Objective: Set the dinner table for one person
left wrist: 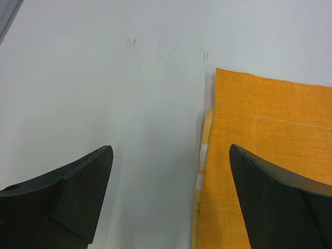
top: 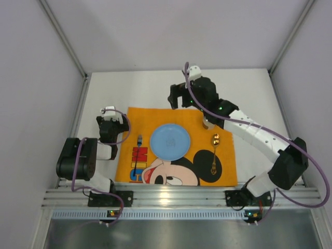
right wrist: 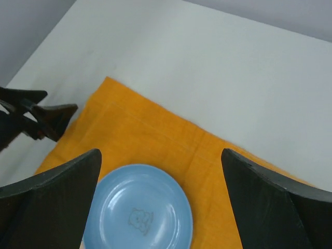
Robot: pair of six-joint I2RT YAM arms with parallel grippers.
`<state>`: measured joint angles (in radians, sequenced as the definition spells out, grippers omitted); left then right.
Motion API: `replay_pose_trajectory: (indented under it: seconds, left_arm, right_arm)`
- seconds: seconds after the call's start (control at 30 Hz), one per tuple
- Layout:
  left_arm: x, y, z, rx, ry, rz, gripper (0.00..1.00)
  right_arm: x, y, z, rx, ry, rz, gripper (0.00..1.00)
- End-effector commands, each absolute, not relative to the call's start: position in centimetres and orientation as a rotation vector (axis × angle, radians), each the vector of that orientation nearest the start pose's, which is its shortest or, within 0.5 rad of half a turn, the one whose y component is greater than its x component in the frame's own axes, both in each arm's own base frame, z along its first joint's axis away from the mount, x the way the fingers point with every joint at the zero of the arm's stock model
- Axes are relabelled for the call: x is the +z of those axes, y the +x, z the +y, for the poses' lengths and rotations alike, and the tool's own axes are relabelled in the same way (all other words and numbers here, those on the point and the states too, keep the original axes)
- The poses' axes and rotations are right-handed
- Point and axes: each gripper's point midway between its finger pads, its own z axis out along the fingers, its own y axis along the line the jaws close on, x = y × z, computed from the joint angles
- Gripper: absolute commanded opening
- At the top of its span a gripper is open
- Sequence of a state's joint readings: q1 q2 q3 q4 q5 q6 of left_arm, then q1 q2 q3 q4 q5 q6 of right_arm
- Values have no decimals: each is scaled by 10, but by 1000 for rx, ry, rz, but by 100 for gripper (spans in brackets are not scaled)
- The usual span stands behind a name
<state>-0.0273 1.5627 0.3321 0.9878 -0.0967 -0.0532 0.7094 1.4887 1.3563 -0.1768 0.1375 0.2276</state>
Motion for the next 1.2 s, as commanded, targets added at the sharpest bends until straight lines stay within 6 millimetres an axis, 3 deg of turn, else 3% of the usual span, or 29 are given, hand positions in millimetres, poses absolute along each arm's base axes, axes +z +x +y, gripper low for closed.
replay_pose_trajectory:
  seconds: [0.0,0.07,0.1,0.17,0.2,0.27,0.3,0.37,0.4,0.47,0.6,0.7,0.73,0.8,0.87,0.9,0.93,1.0,1.03,1.07,1.17]
  left_arm:
    - [82,393,5,22,-88,1738,99]
    - [82,393,4,21,-87,1738,99]
    - [82,393,5,22,-88,1738,99]
    - [82,393,5,22,-88,1737,99]
    - [82,393,5,23,-87,1738,99]
    - [82,393,4,22,-86,1738,99]
    - [82,393,4,21,-87,1738,99]
    - [82,393,5,23,-87,1738,99]
    - [82,393,5,23,-87,1738,99]
    - [82,393,5,23,-87,1738,99]
    - [82,393,4,21,-87,1738,99]
    - [82,393,5,23,-87,1738,99]
    - [82,393,5,23,-87,1738,99]
    - [82,393,5,23,-87,1738,99]
    - [82,393,5,23,-87,1738,99]
    - [82,393,5,24,-88,1738,99]
    - [82,393,5,22,-88,1738,99]
    - [82,393,5,23,-87,1738,99]
    - [81,393,5,23,-87,1740,99]
    - [82,393,5,23,-87,1738,99]
    - [82,393,4,22,-86,1738,99]
  right_arm:
    - [251,392,245,352,-376,1899,100]
    - [237,392,225,438,-298,1938,100]
    - [225,393,191,395,-236,1948,100]
    - [210,392,157,313,-233,1953,100]
    - [192,388,124,240,-182,1984,100]
    - [181,388,93,164,-148,1966,100]
    - [164,381,74,128,-124,1983,100]
    - [162,385,66,96,-145,1910,100]
    - [139,379,54,77,-122,1935,100]
    - [128,382,36,79,-59,1875,100]
    - [121,389,15,67,68,1780,100]
    - [117,391,7,66,76,1777,100]
    - [115,390,18,120,13,1780,100]
    - [121,391,10,141,-26,1755,100]
    - [129,392,-4,56,-22,1730,100]
    - [137,392,-22,-25,68,1699,100]
    - [138,393,-29,-20,139,1694,100]
    - [125,395,-25,-10,110,1717,100]
    - [135,398,-23,-20,85,1652,100]
    - [121,393,-15,-16,67,1663,100]
    - [121,391,-16,-63,70,1665,100]
